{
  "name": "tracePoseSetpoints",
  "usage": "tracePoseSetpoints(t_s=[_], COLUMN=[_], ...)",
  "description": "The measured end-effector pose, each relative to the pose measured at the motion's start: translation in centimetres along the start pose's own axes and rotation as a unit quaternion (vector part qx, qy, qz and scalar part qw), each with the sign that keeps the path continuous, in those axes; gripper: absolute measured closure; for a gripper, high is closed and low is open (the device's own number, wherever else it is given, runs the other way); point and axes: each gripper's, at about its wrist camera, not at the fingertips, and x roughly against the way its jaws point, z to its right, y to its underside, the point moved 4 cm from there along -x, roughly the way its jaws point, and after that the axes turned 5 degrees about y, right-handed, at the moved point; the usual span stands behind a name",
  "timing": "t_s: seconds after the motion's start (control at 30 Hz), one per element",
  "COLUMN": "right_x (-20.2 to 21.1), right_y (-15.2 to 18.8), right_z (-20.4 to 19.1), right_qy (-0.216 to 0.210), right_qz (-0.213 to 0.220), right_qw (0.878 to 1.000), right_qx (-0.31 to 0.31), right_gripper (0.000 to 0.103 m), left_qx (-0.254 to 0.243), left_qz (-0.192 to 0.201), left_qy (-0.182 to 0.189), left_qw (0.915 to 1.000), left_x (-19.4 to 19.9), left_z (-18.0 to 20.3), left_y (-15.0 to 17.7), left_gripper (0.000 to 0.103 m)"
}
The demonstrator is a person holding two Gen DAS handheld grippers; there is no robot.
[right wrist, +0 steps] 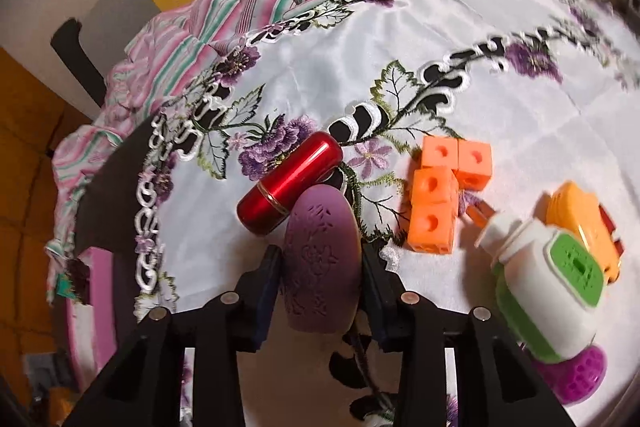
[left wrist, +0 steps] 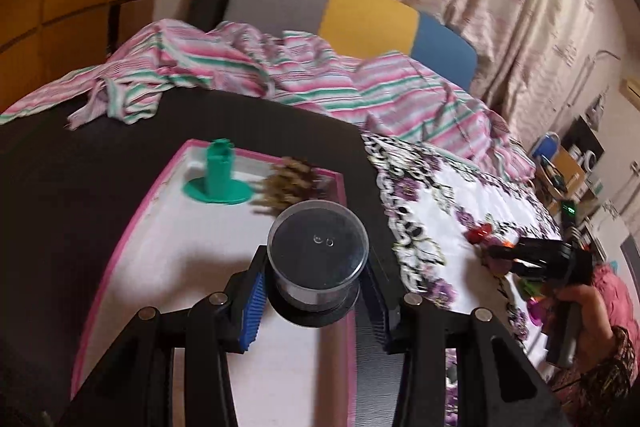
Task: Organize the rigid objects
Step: 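Carry the canister to the pink tray and set it down with the left gripper, then lower the purple oval sponge into the tray and open the right gripper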
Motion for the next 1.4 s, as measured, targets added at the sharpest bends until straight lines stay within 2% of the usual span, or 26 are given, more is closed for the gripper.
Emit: tracePoseSetpoints(t_s=[0.27,0.57,0.63,0.73,1.23,1.33,1.4], right_x=[-0.3,0.8,0.8,0.8,3.1,3.6,4.1], right_y=[-0.1,-0.7,-0.3,0.4,3.9,4.7,5.2], right_z=[1.4,1.3,1.3,1.5,-4.7,-6.8,-8.1], right_qy=[-0.081,-0.037,-0.045,-0.080,-0.141,-0.158,-0.169], right_qz=[-0.027,-0.011,-0.020,-0.031,-0.045,-0.049,-0.052], right_qw=[0.994,0.999,0.998,0.995,0.989,0.986,0.984], right_qx=[-0.068,-0.029,-0.028,-0.048,0.002,0.021,0.034], right_gripper=[0.064,0.064,0.064,0.064,0.064,0.064,0.064], left_qx=[0.024,0.036,0.039,0.036,0.013,0.005,0.015], left_qz=[-0.022,-0.028,-0.028,-0.030,-0.045,-0.037,-0.035], left_qy=[-0.039,-0.066,-0.068,-0.075,-0.093,-0.121,-0.115], left_qw=[0.9987,0.9968,0.9965,0.9961,0.9946,0.9919,0.9927], left_x=[-1.2,-2.5,-2.8,-3.5,-6.7,-6.5,-5.9], left_z=[-4.4,-7.2,-7.5,-7.9,-8.7,-8.9,-8.8], left_y=[-0.2,-0.8,-0.9,-1.2,-3.6,-4.2,-4.2], left_gripper=[0.059,0.059,0.059,0.059,0.059,0.049,0.045])
